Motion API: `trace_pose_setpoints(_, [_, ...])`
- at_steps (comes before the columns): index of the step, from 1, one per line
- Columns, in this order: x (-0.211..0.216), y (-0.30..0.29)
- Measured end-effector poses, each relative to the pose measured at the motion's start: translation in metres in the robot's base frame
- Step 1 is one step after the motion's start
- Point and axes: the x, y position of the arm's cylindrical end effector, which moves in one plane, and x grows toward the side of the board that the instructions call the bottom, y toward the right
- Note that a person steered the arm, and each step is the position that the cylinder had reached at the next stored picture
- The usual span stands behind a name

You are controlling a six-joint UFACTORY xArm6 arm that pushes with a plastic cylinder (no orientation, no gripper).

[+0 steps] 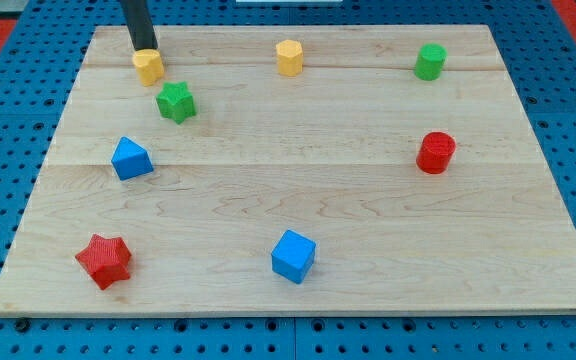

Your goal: Push the yellow heart close to the green star

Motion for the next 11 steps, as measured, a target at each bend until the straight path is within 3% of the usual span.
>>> trace_pose_setpoints(4, [0.064,-0.024])
trace_pose_setpoints(6, [-0.016,-0.022])
trace_pose_setpoints(9, [-0.006,-0.006])
trace_pose_setpoints(11, [0.035,0.001])
